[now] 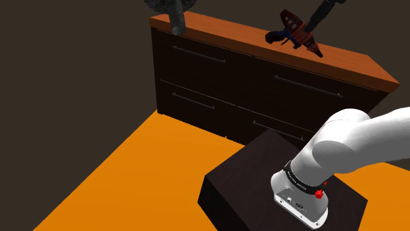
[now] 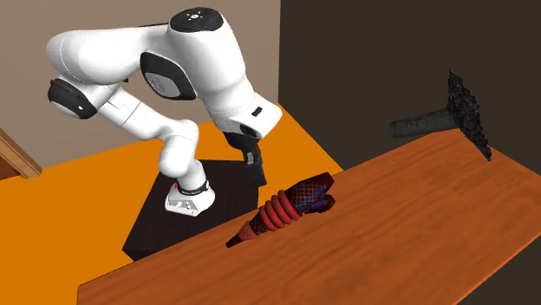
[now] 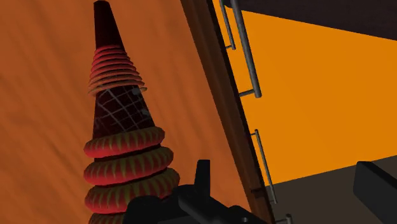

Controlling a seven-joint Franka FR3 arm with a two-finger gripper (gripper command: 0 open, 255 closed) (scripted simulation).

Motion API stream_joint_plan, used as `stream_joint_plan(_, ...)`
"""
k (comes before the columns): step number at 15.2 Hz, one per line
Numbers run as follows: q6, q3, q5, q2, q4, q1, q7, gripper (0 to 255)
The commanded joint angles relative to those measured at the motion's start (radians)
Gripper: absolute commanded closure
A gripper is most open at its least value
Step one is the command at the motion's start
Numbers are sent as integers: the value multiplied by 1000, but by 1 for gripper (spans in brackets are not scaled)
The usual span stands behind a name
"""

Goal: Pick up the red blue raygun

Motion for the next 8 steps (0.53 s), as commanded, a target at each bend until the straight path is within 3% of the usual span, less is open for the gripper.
stream_joint_plan(1,17,-78,15,39,51,31,-89,0)
stream_joint_plan(7,19,-366,130,204,274,191,-359,0)
stream_joint_plan(8,18,-372,132,206,278,196,-362,0)
